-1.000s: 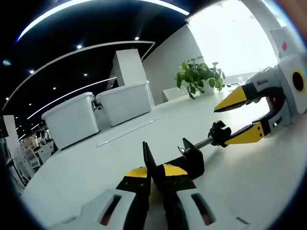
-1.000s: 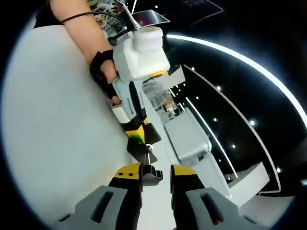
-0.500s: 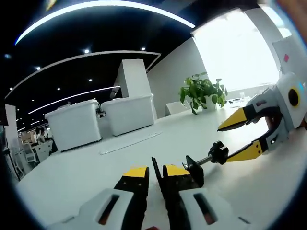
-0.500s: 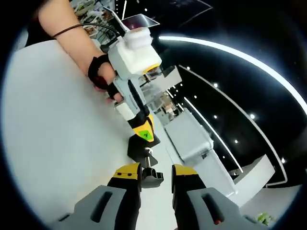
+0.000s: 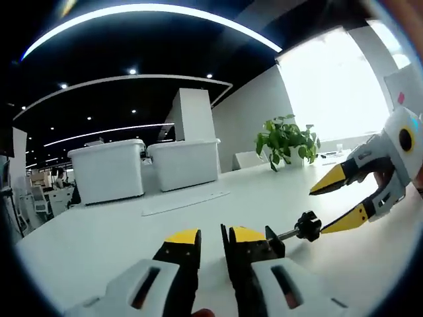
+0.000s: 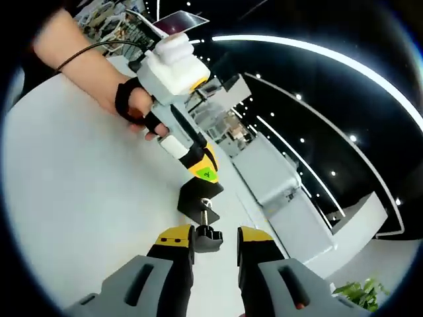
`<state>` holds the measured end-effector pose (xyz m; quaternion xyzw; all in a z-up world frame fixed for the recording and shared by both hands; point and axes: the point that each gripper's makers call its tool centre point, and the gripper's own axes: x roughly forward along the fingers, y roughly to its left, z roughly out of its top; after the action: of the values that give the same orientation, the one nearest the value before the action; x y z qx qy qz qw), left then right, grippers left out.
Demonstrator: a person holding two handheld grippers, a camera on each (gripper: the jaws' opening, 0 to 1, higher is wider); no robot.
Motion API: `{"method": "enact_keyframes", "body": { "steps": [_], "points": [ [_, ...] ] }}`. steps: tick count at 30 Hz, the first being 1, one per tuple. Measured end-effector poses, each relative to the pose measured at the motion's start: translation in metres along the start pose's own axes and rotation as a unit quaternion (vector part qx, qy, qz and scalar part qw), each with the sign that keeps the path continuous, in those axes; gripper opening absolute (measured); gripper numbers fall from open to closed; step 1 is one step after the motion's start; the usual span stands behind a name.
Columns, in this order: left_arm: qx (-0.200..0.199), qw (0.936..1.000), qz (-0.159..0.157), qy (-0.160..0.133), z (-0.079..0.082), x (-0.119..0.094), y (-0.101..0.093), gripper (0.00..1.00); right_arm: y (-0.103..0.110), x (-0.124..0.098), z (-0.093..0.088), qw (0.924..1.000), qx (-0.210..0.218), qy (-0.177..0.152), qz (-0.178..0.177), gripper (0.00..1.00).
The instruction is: Clamp the fixed fixture on the desktop, loosen the retaining clip, secure it to the edge of the desk, and tighten the retaining clip.
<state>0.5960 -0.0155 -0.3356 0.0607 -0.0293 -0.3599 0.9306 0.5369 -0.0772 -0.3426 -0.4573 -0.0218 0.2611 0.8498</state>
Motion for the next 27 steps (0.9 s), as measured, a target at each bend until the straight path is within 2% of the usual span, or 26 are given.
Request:
{"method": "enact_keyframes", "body": {
  "steps": [10,12,14,17,22,27],
  "points": [
    [-0.043,0.9984,0.009,-0.035,0.013,-0.005,0.011,0.16,-0.022,0.005,0.020,0.9998,-0.003,0.016,0.008,0.23],
    [-0.046,0.9983,0.008,-0.034,0.013,-0.005,0.011,0.16,-0.032,0.004,0.020,0.9993,-0.001,0.038,-0.005,0.19],
    [-0.042,0.9985,0.003,-0.035,0.014,-0.005,0.009,0.17,-0.038,0.005,0.022,0.9991,0.010,0.042,-0.001,0.18],
    [-0.037,0.9986,-0.007,-0.037,0.015,-0.005,0.005,0.21,-0.038,0.005,0.023,0.9986,0.019,0.049,0.011,0.19],
    [-0.032,0.9987,-0.012,-0.037,0.015,-0.005,0.003,0.22,-0.026,0.008,0.020,0.9970,0.015,0.061,0.045,0.21],
    [-0.038,0.9977,0.012,-0.054,0.020,-0.009,0.016,0.23,-0.016,0.015,0.016,0.9938,0.022,0.080,0.074,0.21]
  ]
}}
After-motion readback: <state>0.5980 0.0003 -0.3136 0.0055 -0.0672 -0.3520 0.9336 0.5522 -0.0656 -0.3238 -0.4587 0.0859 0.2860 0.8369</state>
